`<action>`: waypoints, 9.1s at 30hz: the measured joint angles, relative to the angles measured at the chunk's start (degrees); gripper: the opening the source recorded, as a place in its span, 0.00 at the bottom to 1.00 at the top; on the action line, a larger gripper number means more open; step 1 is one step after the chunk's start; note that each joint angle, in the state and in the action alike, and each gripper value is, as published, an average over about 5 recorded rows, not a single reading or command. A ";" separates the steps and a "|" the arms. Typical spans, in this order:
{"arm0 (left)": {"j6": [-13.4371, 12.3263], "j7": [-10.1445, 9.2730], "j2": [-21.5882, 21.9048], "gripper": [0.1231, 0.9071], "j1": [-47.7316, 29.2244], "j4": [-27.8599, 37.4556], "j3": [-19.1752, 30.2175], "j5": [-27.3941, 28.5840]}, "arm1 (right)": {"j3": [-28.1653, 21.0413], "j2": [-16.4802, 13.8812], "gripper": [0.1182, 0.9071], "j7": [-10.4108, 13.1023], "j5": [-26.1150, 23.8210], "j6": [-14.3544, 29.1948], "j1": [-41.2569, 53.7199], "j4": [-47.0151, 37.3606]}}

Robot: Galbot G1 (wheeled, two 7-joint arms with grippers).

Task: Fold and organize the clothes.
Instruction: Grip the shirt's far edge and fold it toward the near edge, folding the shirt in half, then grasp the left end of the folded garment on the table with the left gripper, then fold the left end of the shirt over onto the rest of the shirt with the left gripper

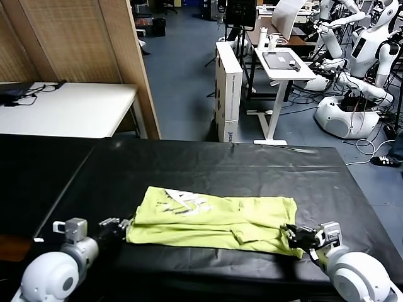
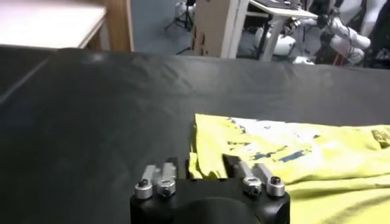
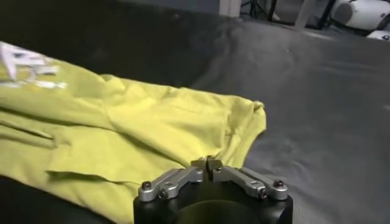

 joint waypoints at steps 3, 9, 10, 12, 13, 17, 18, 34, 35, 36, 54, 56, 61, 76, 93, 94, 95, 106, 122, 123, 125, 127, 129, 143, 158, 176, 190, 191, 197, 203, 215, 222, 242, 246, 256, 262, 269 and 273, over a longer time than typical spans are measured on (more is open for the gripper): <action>0.00 -0.08 -0.59 0.80 -1.20 0.64 0.06 -0.38 | -0.28 0.95 1.00 -0.48 -1.24 0.00 2.09 -1.95; 0.00 -0.36 -2.00 0.99 -6.51 3.48 1.99 -0.56 | -1.65 2.81 1.00 -1.43 -3.74 0.61 6.36 -6.85; 0.00 -0.34 -2.26 1.00 -7.57 4.14 2.45 -0.43 | -1.86 3.10 1.00 -1.57 -4.00 0.91 6.96 -7.63; 0.00 -0.33 -2.82 1.00 -9.83 5.73 3.43 -0.04 | -2.18 3.63 1.00 -1.72 -4.37 1.44 8.01 -9.08; 0.00 -0.31 -3.09 1.00 -10.91 6.59 3.90 0.17 | -2.30 3.86 1.00 -1.76 -4.51 1.64 8.45 -9.74; 0.00 -0.24 -4.13 1.00 -14.73 10.06 5.78 0.77 | -2.59 4.82 1.00 -1.71 -4.85 2.03 9.89 -11.83; 0.00 -0.22 -4.40 1.00 -15.51 10.85 6.23 0.95 | -2.62 5.03 1.00 -1.67 -4.92 2.08 10.15 -12.24; 0.00 -0.21 -8.32 1.00 -22.57 20.72 12.25 5.39 | -2.72 7.73 0.99 -1.79 -6.06 2.72 10.05 -14.83; 0.00 -0.22 -8.35 1.00 -22.83 21.21 12.33 5.42 | -2.79 7.88 0.98 -1.84 -6.16 2.84 10.10 -15.01; 0.00 -0.22 -8.37 1.00 -23.01 21.62 12.40 5.42 | -2.88 8.04 0.97 -1.89 -6.30 2.94 10.18 -15.22; 0.02 0.03 -8.80 0.88 -24.47 23.55 13.38 5.34 | -3.78 9.98 0.51 -3.65 -8.72 4.14 11.48 -19.07; -0.03 0.04 -8.87 0.83 -24.59 23.58 13.52 5.28 | -3.93 10.18 0.35 -3.85 -8.94 4.41 11.69 -19.37; -0.96 0.09 -8.97 0.53 -24.50 23.48 13.70 5.34 | -4.16 10.53 0.07 -4.17 -9.44 5.03 12.03 -19.95; -3.01 0.19 -8.50 0.03 -23.65 22.91 12.42 6.21 | -4.09 11.88 0.05 -2.65 -9.56 9.12 11.70 -20.75; -3.15 1.92 -7.36 0.27 -21.21 20.57 10.27 5.56 | -2.32 9.25 0.79 -8.02 -8.66 18.41 8.70 -16.32; -3.05 1.88 -7.16 0.34 -20.99 20.32 10.08 5.30 | -2.12 8.89 0.87 -8.38 -9.11 19.49 8.29 -15.76; -2.94 1.85 -6.88 0.41 -20.74 20.03 9.84 4.94 | -1.92 8.54 0.92 -8.73 -9.63 20.68 7.84 -15.17; -0.04 -4.22 -1.64 1.00 -14.42 12.45 4.27 -10.97 | 2.55 5.59 1.00 -11.26 -11.64 33.35 -3.83 -5.96; 0.00 -0.99 -0.60 1.00 -4.40 7.55 0.23 -22.39 | 6.43 7.34 1.00 -11.64 -11.70 35.11 -12.55 -1.03; 0.00 -0.71 -0.76 1.00 -4.39 7.80 0.29 -22.16 | 6.42 7.37 1.00 -11.64 -11.72 35.11 -12.57 -1.00; 0.00 -0.18 -1.12 1.00 -4.37 8.30 0.42 -21.68 | 6.36 7.42 1.00 -11.64 -11.78 35.11 -12.57 -0.97; 0.00 0.24 -1.51 1.00 -4.34 8.87 0.56 -21.14 | 6.27 7.48 1.00 -11.64 -11.83 35.09 -12.56 -0.96; 0.00 0.64 -1.87 1.00 -4.34 9.44 0.75 -20.61 | 6.19 7.56 1.00 -11.63 -11.89 35.05 -12.54 -0.94; -0.11 2.31 -3.36 1.00 -5.17 11.89 1.95 -17.34 | 5.60 8.30 1.00 -11.62 -12.74 34.93 -12.05 -0.86; 0.01 3.59 -3.59 0.56 -5.09 12.59 2.27 -15.01 | 4.96 8.69 1.00 -11.59 -13.23 34.64 -11.24 -1.31; 0.09 4.07 -3.10 0.06 -5.19 10.81 1.99 -10.74 | 4.07 9.54 1.00 -10.57 -14.22 34.53 -9.84 -2.32; 0.06 5.90 2.59 0.06 0.88 6.74 -7.17 0.78 | 2.26 10.62 1.00 -10.06 -15.61 34.12 -8.49 -4.38; 0.05 5.88 2.89 0.06 1.57 6.45 -8.18 0.94 | 2.24 10.72 1.00 -10.06 -15.69 34.11 -8.56 -4.38; 0.03 2.39 2.28 0.06 2.87 4.14 -10.81 -4.52 | 2.79 11.52 1.00 -10.00 -16.21 33.72 -9.45 -3.65; 0.01 -2.81 -1.74 0.06 -0.13 1.62 -7.14 -15.47 | 3.75 12.80 1.00 -9.99 -17.51 32.93 -10.93 -3.20; -0.01 -7.57 -11.21 0.06 -10.77 3.55 10.36 -21.82 | 4.27 15.51 1.00 -10.35 -21.67 32.64 -13.41 -2.99; -0.01 -8.24 -16.63 0.06 -16.18 7.28 18.97 -20.35 | 4.04 15.86 1.00 -10.27 -22.70 32.31 -13.32 -3.20; 0.01 -9.61 -27.14 0.06 -17.51 13.26 31.39 -15.02 | 3.02 16.39 1.00 -9.97 -24.37 31.40 -12.64 -4.67; 0.00 -9.48 -28.22 0.06 -17.52 14.07 31.47 -14.13 | 2.79 16.47 1.00 -9.97 -24.51 31.35 -12.49 -4.76; 0.00 -8.23 -29.89 0.06 -17.84 16.51 31.23 -10.85 | 2.17 16.63 1.00 -10.04 -25.18 30.89 -12.09 -5.23; 0.00 -7.25 -31.09 0.06 -17.50 17.21 31.42 -9.40 | 2.06 16.46 1.00 -10.06 -25.22 30.77 -11.87 -5.45; 0.00 -6.38 -31.87 0.06 -17.60 17.83 31.69 -7.68 | 1.77 16.14 1.00 -10.38 -25.23 30.53 -11.86 -5.48; 0.00 -6.18 -31.83 0.08 -17.52 17.61 31.70 -7.40 | 1.36 15.27 1.00 -10.78 -25.24 30.20 -12.08 -5.45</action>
